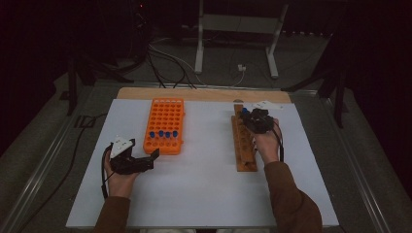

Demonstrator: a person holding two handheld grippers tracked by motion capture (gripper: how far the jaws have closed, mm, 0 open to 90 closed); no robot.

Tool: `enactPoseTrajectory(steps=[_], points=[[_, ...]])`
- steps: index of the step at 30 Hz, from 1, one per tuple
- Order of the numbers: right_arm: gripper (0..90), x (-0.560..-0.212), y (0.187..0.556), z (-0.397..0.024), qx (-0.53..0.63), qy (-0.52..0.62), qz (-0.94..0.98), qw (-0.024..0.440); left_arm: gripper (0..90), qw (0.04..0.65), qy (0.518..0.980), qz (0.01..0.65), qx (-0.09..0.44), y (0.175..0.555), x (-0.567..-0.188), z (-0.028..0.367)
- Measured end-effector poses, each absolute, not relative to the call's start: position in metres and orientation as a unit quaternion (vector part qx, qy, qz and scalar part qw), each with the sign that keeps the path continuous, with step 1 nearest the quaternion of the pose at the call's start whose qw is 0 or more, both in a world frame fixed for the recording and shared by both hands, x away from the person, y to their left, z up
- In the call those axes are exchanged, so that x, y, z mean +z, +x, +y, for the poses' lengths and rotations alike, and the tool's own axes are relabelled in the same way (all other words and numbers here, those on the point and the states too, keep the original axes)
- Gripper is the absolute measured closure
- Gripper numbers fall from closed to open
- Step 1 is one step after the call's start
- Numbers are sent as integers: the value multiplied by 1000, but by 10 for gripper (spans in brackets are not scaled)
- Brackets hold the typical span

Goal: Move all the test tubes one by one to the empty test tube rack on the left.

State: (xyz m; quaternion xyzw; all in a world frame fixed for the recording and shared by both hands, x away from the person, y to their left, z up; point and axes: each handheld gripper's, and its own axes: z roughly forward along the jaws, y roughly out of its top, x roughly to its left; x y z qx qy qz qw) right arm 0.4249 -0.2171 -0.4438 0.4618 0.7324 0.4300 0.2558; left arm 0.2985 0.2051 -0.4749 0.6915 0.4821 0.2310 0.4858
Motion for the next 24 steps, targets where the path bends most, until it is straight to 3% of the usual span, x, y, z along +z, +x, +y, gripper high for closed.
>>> enactPoseTrajectory(steps=[16,24], points=[[771,-407,411,-224,449,436,728,279,6,484,693,483,229,299,-475,204],[770,-399,404,-219,463,422,732,268,6,485,692,484,228,299,-475,205]])
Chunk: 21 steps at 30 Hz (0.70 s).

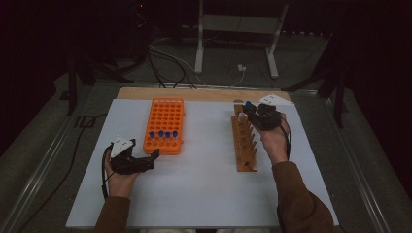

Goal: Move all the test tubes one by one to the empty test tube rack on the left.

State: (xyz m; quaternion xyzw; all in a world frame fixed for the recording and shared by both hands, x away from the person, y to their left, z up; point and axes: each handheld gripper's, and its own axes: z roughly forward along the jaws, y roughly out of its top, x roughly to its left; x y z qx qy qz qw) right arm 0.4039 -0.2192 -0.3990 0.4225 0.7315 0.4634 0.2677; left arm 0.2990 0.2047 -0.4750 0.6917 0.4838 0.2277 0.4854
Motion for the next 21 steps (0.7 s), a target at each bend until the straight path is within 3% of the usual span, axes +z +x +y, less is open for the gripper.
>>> enactPoseTrajectory(steps=[21], points=[[768,-404,383,-176,462,377,773,217,6,487,695,475,232,298,-469,202]])
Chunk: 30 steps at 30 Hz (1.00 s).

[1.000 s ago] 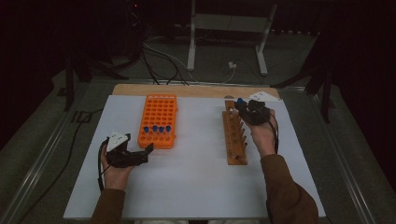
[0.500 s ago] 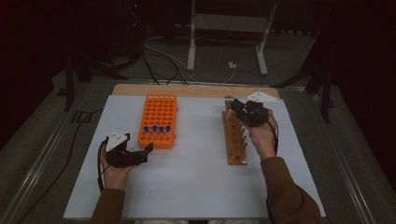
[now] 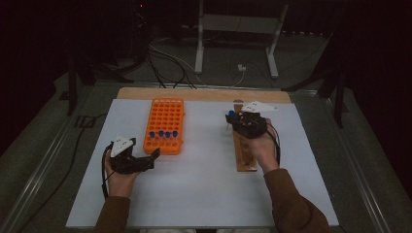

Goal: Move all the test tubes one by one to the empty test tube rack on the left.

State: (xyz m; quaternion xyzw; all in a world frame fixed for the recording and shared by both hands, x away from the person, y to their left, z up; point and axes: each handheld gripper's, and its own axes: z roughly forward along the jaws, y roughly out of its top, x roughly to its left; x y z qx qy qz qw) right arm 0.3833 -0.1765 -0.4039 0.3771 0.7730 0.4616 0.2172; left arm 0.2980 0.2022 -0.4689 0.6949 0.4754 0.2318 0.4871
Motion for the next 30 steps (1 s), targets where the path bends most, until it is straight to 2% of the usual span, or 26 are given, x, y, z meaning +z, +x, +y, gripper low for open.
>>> enactPoseTrajectory(steps=[30], points=[[767,-400,337,-85,486,270,822,122,7,507,708,438,223,294,-458,180]])
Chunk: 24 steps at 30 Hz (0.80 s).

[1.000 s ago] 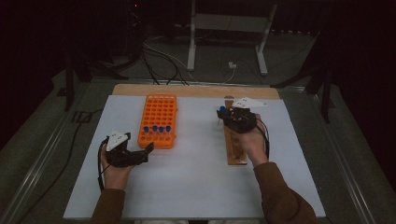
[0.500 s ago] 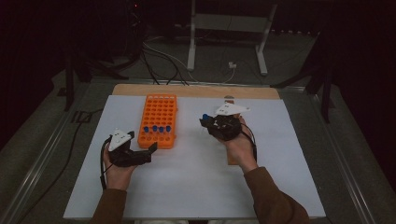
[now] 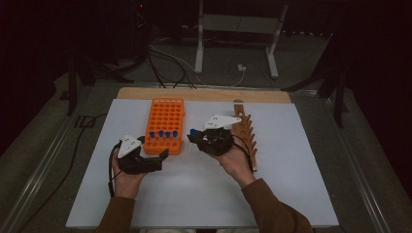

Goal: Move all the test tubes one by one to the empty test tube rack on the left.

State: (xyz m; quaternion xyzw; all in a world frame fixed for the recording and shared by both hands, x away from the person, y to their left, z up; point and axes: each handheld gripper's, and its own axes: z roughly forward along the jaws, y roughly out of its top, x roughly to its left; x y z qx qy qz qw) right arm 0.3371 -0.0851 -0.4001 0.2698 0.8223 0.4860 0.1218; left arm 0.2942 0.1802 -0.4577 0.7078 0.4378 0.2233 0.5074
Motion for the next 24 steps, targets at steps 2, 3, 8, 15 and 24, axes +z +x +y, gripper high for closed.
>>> enactPoseTrajectory(steps=[2,3,8,15,24], points=[[766,-401,335,-80,487,265,824,116,7,508,709,436,224,294,-457,179],[766,-401,334,-77,487,262,825,114,7,507,710,434,225,294,-457,178],[766,-401,330,-61,487,251,830,102,39,511,716,420,224,291,-455,173],[766,-401,328,-40,489,243,833,89,124,512,732,387,229,287,-453,163],[766,-400,324,-19,489,227,839,75,481,515,743,363,229,284,-451,162]])
